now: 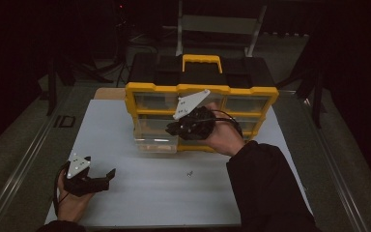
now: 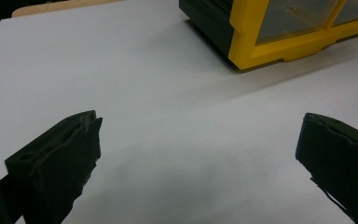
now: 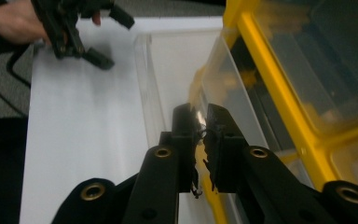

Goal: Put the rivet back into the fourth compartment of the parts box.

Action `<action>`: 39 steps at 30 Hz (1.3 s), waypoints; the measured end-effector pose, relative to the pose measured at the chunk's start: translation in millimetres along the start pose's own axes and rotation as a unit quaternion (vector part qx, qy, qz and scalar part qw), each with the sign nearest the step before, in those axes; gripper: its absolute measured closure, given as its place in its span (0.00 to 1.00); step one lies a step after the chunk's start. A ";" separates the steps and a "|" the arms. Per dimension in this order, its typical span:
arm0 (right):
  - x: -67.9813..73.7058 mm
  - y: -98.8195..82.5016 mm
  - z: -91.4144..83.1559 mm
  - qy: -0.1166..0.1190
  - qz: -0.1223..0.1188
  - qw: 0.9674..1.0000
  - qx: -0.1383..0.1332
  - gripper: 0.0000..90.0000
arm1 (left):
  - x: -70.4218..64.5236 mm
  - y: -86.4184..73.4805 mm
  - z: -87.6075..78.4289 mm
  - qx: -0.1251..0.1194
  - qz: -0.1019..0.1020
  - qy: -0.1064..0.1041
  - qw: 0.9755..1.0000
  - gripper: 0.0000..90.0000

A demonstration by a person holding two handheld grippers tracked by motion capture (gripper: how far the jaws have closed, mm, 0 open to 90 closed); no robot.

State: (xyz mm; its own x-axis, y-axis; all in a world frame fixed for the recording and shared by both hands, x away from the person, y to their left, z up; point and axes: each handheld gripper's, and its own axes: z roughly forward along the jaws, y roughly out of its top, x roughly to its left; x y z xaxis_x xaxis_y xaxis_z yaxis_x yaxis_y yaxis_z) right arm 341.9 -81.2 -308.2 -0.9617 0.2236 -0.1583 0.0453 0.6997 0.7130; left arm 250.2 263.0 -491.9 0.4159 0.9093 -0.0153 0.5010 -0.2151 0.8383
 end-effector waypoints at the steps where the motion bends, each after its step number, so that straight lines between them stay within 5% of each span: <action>1: 0.9 0.5 1.3 0.000 0.003 1.000 -0.009 0.59 | 0.0 0.0 0.0 0.000 0.000 0.000 1.000 0.00; 2: 0.9 0.5 1.3 0.000 0.003 1.000 -0.009 0.59 | 0.0 0.0 -0.1 0.000 0.000 0.000 1.000 0.00; 3: 3.0 0.1 1.7 -0.006 -0.002 1.000 -0.019 0.41 | 0.1 -0.1 -0.3 -0.001 0.000 -0.001 1.000 0.00; 6: 5.2 -2.7 -0.3 -0.023 0.000 1.000 -0.019 0.22 | 0.2 -0.1 -0.2 -0.001 0.000 -0.001 1.000 0.00; 14: 7.1 -26.1 -3.2 -0.014 -0.006 0.999 0.032 0.19 | -0.1 0.0 0.3 0.000 -0.001 -0.001 1.000 0.00; 21: 11.1 -54.2 4.5 -0.011 -0.013 0.996 0.092 0.19 | -0.4 0.0 0.5 0.001 0.000 -0.001 1.000 0.00; 24: 15.7 -71.9 15.7 -0.001 -0.019 0.991 0.134 0.19 | -0.4 0.0 0.6 0.003 0.000 -0.001 1.000 0.00; 26: 16.7 -76.3 19.0 0.001 -0.019 0.990 0.143 0.20 | -0.4 0.1 0.5 0.004 0.001 -0.001 1.000 0.00; 36: 25.1 -114.1 69.0 0.048 -0.032 0.972 0.227 0.27 | -0.5 -0.1 1.0 0.004 0.000 -0.001 1.000 0.00; 37: 28.2 -115.7 71.1 0.049 -0.008 0.968 0.247 0.28 | -0.5 -0.1 1.0 0.004 0.000 -0.001 1.000 0.00; 39: 27.8 -119.6 78.6 0.055 -0.011 0.965 0.257 0.31 | -0.3 -0.1 0.7 0.003 0.000 -0.002 1.000 0.00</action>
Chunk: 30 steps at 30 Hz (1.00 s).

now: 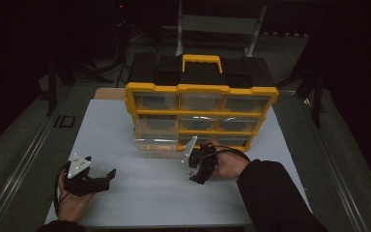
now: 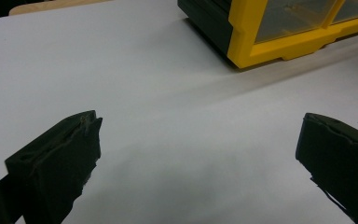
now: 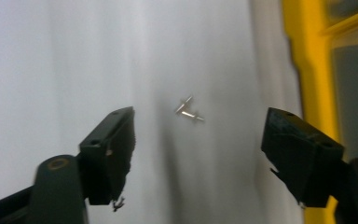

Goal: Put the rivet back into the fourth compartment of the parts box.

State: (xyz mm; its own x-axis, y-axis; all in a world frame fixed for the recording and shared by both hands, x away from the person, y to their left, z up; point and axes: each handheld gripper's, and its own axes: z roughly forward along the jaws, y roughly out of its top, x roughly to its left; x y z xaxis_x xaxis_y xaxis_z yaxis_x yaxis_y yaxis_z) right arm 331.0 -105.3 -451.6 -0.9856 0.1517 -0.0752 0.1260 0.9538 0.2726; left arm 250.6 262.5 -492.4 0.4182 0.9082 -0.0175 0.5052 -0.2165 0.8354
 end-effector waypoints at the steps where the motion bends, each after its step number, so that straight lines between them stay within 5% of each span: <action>1: -0.2 0.3 3.3 0.003 0.001 1.000 0.007 0.32 | 0.1 0.0 -0.1 0.000 0.000 0.000 1.000 0.00; 5: -1.4 0.6 12.7 0.023 0.005 1.000 0.008 0.41 | 0.1 0.0 -0.1 -0.001 0.000 0.000 1.000 0.00; 13: -10.8 -8.3 25.1 0.021 0.001 1.000 -0.006 0.63 | 0.0 0.0 -0.1 -0.001 0.000 0.000 1.000 0.00; 30: -9.3 -7.2 37.9 0.048 -0.007 0.999 -0.009 0.82 | 0.0 0.1 -0.2 0.000 0.001 0.000 1.000 0.00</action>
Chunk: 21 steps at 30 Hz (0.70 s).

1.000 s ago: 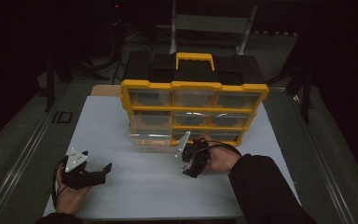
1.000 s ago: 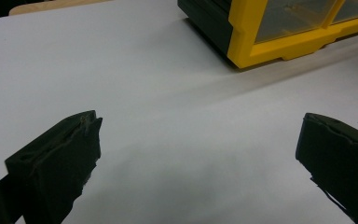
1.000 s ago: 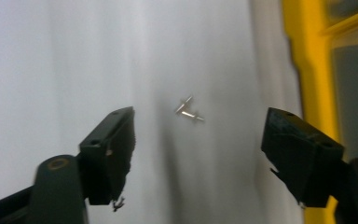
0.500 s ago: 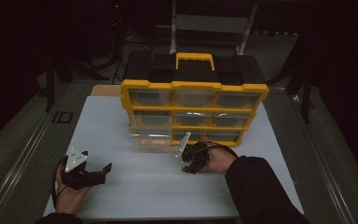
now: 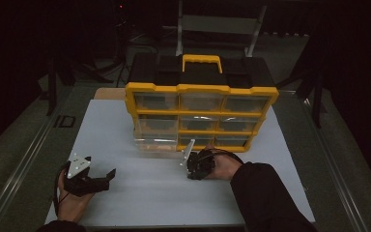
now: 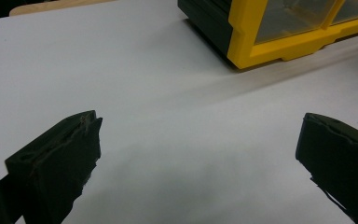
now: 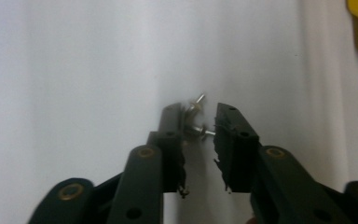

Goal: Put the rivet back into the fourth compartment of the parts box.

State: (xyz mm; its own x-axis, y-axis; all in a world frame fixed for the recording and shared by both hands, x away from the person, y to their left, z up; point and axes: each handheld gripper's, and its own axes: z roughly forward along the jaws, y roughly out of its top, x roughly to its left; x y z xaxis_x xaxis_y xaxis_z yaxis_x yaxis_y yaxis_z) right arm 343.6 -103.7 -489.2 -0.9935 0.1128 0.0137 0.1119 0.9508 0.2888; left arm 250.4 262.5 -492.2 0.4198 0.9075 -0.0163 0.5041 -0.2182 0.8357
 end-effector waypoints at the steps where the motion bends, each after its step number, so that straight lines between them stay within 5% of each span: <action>1: 0.9 0.4 -0.6 0.001 0.002 1.000 0.004 0.83 | -0.1 0.0 0.0 0.000 0.000 0.000 1.000 0.00; 14: 2.8 -5.0 -6.1 0.012 0.001 0.999 0.034 0.83 | 0.0 0.0 0.0 0.000 0.000 0.000 1.000 0.00; 21: 6.0 -5.6 -31.9 0.005 0.006 1.000 0.018 0.83 | -0.1 0.1 0.3 0.001 0.000 0.001 1.000 0.01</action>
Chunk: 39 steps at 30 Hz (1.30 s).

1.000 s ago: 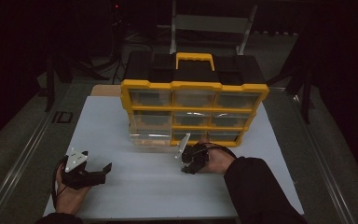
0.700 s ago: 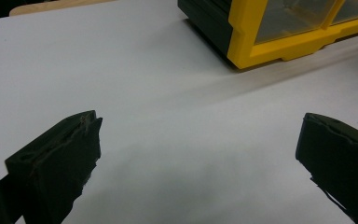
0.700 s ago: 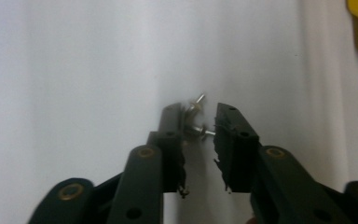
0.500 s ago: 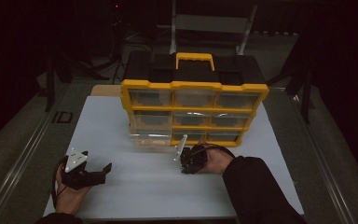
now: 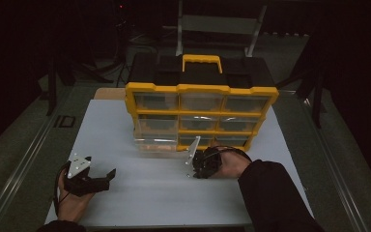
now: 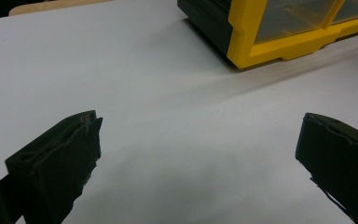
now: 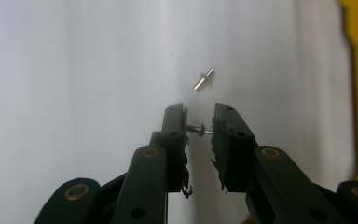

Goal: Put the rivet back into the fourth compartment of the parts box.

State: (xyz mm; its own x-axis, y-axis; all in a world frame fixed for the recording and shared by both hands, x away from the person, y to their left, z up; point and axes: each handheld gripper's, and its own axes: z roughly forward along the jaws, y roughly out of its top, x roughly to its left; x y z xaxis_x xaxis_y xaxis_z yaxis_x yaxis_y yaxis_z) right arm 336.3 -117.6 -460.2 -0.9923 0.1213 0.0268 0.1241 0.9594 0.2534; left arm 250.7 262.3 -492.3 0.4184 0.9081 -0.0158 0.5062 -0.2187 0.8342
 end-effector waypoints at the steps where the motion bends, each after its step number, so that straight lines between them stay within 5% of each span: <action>1: 0.0 0.0 0.0 0.000 0.000 1.000 0.000 0.83 | 0.0 0.0 0.0 0.000 0.000 0.000 1.000 0.01; 6: -2.8 8.0 -31.5 -0.021 -0.039 0.998 -0.036 0.83 | 0.1 -0.1 0.0 -0.001 -0.001 -0.001 1.000 0.01; 18: -9.1 27.7 -94.3 -0.052 -0.043 0.995 -0.075 0.83 | -0.1 0.0 -0.2 0.000 0.001 -0.002 1.000 0.01; 26: -14.1 47.1 -144.7 -0.085 -0.051 0.987 -0.122 0.83 | -0.1 0.1 -0.1 0.000 0.000 -0.003 1.000 0.01; 31: -9.9 62.2 -155.4 -0.083 -0.053 0.982 -0.162 0.84 | 0.0 0.1 -0.2 -0.001 0.001 -0.003 1.000 0.00; 33: -6.4 73.0 -155.3 -0.084 -0.053 0.976 -0.192 0.83 | 0.1 0.0 -0.3 -0.003 -0.001 -0.003 1.000 0.01; 39: -6.3 89.3 -147.8 -0.087 -0.042 0.970 -0.222 0.83 | 0.3 0.0 -0.4 -0.004 -0.001 -0.004 1.000 0.00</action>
State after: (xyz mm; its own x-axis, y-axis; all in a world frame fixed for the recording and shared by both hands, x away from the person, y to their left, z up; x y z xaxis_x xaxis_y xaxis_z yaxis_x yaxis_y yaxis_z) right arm 352.9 -70.3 -294.8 -0.9779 0.1265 -0.1662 -0.0095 0.7679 0.6405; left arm 250.4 262.7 -492.1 0.4238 0.9055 -0.0218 0.5010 -0.2143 0.8385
